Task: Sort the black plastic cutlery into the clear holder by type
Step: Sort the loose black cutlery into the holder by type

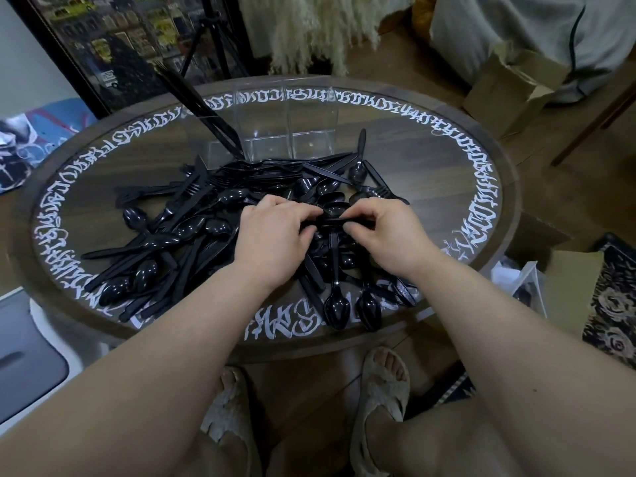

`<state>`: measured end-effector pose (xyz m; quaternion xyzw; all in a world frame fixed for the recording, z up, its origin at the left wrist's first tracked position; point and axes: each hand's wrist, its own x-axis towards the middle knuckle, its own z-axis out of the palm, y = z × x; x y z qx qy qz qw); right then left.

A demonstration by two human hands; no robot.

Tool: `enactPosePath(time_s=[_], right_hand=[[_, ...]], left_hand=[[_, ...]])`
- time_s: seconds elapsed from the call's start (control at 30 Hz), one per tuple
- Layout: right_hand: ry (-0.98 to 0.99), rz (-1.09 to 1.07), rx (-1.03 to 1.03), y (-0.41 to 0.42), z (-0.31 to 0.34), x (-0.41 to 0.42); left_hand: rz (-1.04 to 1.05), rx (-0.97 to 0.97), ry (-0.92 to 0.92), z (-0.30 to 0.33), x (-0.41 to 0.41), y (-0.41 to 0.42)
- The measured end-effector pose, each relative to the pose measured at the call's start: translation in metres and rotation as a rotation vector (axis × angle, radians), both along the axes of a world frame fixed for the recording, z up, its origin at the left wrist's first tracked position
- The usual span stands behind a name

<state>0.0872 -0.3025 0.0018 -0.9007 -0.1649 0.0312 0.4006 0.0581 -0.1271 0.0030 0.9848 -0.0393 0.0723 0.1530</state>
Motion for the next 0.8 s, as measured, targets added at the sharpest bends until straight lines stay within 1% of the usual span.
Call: enactPosePath(time_s=[0.17,0.3,0.37,0.43,0.5,0.57,0.63,0.7,0.8], right_hand=[[0.016,-0.087,0.119,-0.002,0.000,0.002],[0.001,-0.203,0.159,0.005,0.002,0.010],[0.006,-0.261,0.075,0.005,0.004,0.019],[-0.046,-0.223,-0.083,0.007,0.004,0.026],[-0.097,-0.080,-0.206,0.016,0.002,0.028],[-0.101,0.091,-0.329,0.027,0.000,0.031],[-0.109,0.192,-0.486,0.033,-0.005,0.036],[-0.096,0.166,-0.564,0.029,-0.009,0.039],[-0.131,0.052,-0.560,0.020,-0.012,0.037]], left_hand=[[0.006,0.061,0.046,0.003,0.001,0.016],[0.029,0.081,-0.002,0.005,0.004,0.024],[0.082,0.021,-0.020,0.006,0.008,0.030],[0.145,-0.059,-0.020,0.006,0.012,0.038],[0.185,-0.099,-0.011,0.005,0.014,0.047],[0.203,-0.111,-0.003,0.004,0.014,0.054],[0.221,-0.125,0.019,0.003,0.013,0.058],[0.243,-0.139,0.043,0.003,0.012,0.062],[0.251,-0.141,0.061,0.002,0.010,0.066]])
